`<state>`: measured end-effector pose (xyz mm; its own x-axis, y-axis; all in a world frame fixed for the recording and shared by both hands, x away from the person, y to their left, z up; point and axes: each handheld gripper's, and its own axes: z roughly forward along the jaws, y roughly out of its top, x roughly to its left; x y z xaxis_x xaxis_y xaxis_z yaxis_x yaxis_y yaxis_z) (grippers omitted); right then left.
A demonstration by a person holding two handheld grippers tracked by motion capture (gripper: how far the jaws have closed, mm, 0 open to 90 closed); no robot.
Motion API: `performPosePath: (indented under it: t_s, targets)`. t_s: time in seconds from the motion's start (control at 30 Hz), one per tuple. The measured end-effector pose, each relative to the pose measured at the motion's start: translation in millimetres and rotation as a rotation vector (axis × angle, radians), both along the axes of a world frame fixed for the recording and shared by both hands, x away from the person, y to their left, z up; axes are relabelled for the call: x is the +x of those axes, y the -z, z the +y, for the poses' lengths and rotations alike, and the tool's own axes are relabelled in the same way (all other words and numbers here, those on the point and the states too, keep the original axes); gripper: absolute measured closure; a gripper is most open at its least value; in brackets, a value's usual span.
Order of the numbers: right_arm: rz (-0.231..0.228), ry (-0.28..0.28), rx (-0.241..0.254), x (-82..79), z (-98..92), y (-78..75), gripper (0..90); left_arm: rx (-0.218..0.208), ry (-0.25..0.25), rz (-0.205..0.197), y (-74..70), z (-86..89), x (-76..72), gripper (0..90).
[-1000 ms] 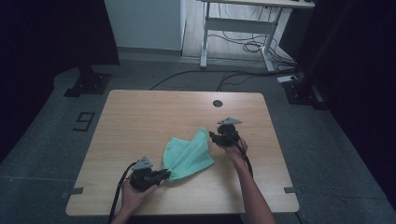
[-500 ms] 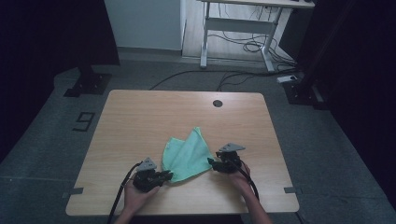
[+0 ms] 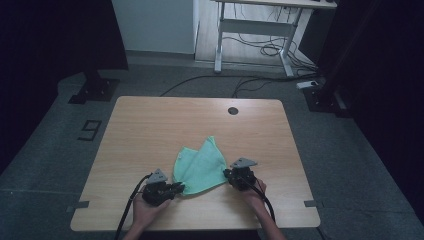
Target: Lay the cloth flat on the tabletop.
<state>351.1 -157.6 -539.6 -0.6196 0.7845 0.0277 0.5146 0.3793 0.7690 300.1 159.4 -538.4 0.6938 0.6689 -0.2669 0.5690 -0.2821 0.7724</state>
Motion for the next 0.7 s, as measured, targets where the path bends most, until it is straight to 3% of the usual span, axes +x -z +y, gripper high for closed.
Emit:
performPosePath:
  t_s: [0.07, 0.1, 0.13, 0.17, 0.23, 0.33, 0.53, 0.7]
  targets:
    - [-0.026, 0.017, 0.041, -16.7, -8.6, -8.4, 84.8, -0.004, 0.005, 0.000, -0.4, -0.9, -1.1, 79.7]
    - [-0.026, 0.017, 0.041, -16.7, -8.6, -8.4, 84.8, -0.004, 0.005, 0.000, -0.4, -0.9, -1.1, 79.7]
    - [-0.053, 0.017, 0.048, -33.4, -13.9, -12.3, 84.6, -0.002, 0.008, -0.001, -0.6, -1.4, -1.8, 79.7]
    - [-0.053, 0.017, 0.048, -33.4, -13.9, -12.3, 84.6, -0.002, 0.012, -0.002, -1.0, -2.0, -2.6, 79.7]
    - [-0.065, 0.011, 0.061, -50.4, -20.6, -13.9, 84.5, -0.003, 0.017, -0.004, -1.4, -3.4, -4.3, 79.6]
    - [-0.043, 0.006, 0.083, -81.1, -33.5, -6.3, 82.8, 0.000, 0.039, 0.006, 0.4, -8.2, -7.0, 78.9]
    - [0.006, -0.011, 0.049, -97.4, -37.7, 11.2, 76.6, 0.006, 0.052, 0.008, 1.5, -12.0, -9.1, 75.3]
    - [-0.004, 0.019, 0.071, -98.1, -43.7, 6.5, 74.7, -0.002, 0.045, -0.001, -1.3, -4.5, -14.7, 72.3]
